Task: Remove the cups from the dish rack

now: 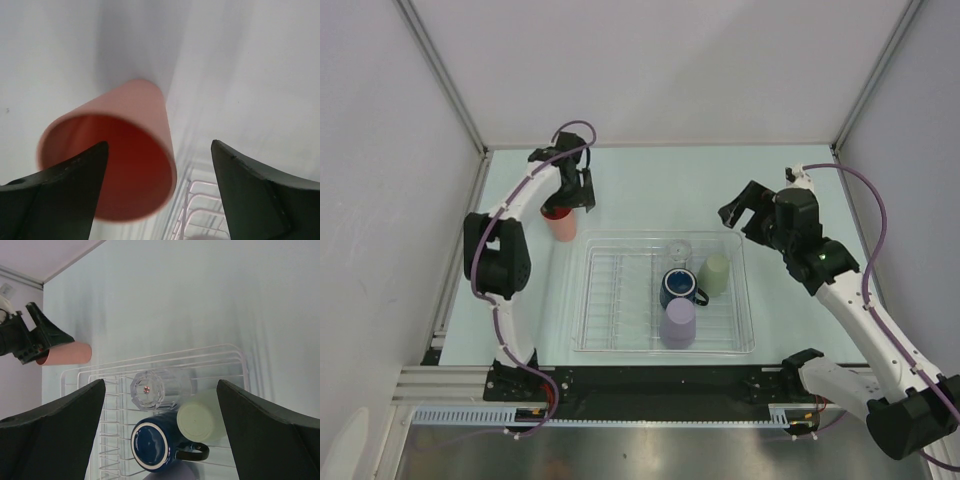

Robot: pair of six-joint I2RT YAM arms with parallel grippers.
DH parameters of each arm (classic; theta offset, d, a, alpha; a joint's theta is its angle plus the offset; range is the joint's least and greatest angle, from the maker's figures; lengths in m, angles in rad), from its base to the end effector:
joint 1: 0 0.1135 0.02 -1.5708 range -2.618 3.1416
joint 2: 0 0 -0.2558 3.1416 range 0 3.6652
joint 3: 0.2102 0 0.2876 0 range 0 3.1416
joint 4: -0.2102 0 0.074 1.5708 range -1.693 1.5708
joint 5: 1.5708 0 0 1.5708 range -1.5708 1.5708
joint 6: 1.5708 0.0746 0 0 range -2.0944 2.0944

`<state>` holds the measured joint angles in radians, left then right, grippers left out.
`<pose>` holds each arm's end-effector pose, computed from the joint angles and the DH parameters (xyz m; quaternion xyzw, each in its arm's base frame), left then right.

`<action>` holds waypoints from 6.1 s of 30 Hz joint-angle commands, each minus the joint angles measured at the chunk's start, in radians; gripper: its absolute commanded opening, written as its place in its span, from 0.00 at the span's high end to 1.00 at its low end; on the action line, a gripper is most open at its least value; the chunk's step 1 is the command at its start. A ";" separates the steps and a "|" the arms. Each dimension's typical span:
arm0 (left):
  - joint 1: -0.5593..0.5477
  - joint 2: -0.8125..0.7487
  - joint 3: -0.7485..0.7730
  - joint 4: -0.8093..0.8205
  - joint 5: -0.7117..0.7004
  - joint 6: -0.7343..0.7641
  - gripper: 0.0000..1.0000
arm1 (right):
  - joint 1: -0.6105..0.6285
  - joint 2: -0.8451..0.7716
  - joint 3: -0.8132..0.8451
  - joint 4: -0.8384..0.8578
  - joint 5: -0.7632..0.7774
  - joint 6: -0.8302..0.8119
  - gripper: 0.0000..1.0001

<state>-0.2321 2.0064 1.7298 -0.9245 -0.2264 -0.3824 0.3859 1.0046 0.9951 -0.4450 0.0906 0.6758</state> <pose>0.4592 -0.0913 0.1895 -0.0940 0.9724 0.0506 0.2077 0.2785 0.1059 0.3216 0.1461 0.8350 0.2347 0.4757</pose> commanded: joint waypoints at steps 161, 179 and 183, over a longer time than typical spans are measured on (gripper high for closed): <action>-0.648 -1.101 -0.972 1.338 0.321 -0.263 0.07 | 0.123 -0.087 -0.306 1.041 -0.520 0.350 1.00; -0.648 -1.066 -1.003 1.422 0.434 -0.302 1.00 | 0.130 -0.003 -0.349 1.187 -0.591 0.429 0.97; -0.648 -1.072 -1.004 1.411 0.417 -0.299 0.99 | 0.131 -0.021 -0.340 1.126 -0.595 0.403 0.40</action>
<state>-0.8772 0.9356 0.7193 0.4984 0.2047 -0.6987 0.5133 1.0012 0.6479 0.7288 -0.4911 1.1713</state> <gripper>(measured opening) 0.127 0.675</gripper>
